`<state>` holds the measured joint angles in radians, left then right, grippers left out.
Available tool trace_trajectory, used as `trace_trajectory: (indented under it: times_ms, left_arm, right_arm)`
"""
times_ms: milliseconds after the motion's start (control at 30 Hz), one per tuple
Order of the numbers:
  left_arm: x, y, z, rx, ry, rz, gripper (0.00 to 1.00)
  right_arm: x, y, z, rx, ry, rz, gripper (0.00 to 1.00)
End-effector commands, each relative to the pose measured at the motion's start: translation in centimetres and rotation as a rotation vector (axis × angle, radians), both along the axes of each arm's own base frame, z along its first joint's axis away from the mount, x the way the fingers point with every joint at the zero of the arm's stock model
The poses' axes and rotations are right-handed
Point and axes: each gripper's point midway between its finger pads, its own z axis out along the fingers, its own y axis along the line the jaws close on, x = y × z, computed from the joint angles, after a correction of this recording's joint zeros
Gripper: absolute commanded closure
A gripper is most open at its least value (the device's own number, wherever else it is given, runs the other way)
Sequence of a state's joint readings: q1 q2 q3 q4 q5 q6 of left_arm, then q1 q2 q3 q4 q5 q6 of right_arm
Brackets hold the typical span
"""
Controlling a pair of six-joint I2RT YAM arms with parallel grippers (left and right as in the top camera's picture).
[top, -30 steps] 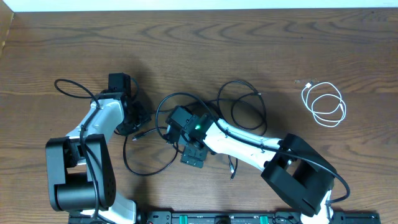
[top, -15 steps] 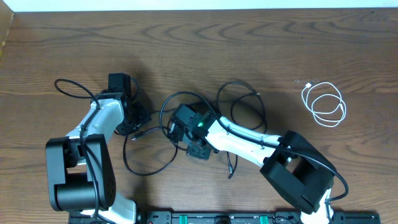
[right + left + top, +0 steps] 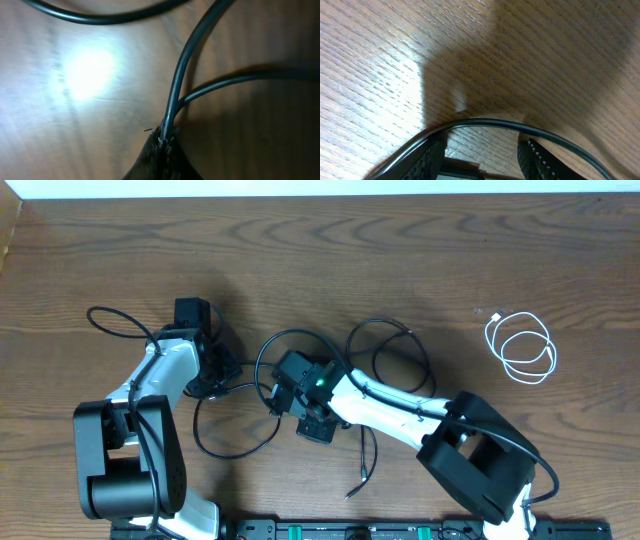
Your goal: Untangle cables
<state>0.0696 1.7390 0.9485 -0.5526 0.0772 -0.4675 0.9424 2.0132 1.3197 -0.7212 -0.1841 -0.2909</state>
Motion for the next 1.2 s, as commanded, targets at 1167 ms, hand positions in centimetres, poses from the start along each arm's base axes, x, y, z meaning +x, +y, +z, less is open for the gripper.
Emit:
trace_trajectory:
  times_ms: [1167]
  left_arm:
    - [-0.3,0.4,-0.3,0.010,0.021,0.023,0.47]
  right_arm:
    - [9.0,-20.0,44.3,0.887,-0.879,-0.989,0.99]
